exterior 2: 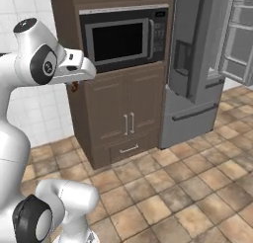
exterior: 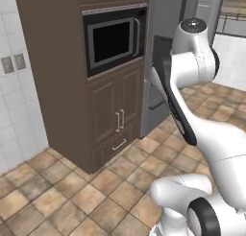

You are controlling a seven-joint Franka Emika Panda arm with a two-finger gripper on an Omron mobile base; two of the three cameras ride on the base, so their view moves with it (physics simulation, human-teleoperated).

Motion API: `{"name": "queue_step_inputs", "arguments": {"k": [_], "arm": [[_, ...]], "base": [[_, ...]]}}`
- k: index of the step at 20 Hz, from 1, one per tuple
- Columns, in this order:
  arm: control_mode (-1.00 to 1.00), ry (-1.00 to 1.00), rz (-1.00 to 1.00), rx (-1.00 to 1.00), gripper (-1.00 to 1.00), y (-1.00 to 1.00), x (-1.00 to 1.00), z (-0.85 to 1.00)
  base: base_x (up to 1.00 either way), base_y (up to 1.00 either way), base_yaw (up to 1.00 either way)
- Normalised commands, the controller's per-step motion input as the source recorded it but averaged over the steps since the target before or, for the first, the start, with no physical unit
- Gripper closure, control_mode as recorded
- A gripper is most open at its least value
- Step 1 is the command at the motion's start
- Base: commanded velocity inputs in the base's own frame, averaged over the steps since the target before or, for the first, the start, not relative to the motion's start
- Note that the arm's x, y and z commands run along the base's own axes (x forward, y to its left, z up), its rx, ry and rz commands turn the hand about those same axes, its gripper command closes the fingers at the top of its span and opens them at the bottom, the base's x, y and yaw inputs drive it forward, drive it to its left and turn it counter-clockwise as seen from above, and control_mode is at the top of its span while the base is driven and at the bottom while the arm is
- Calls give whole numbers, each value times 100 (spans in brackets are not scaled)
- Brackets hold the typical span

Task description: Take the cheese, chicken drumstick, and lime from the fridge and place them on the plate on the dining counter to create an appetizer plate.

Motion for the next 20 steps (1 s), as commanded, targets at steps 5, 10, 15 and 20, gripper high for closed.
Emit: {"name": "queue_step_inputs", "arguments": {"k": [5,10,15,20], "arm": [[100,0,0,0,100,0,0,0],[100,0,0,0,100,0,0,0],[100,0,0,0,100,0,0,0],[100,0,0,0,100,0,0,0]], "base": [[-79,73,-43],[-98,66,-41],[-99,32,-41],[-60,-6,-37]]}}
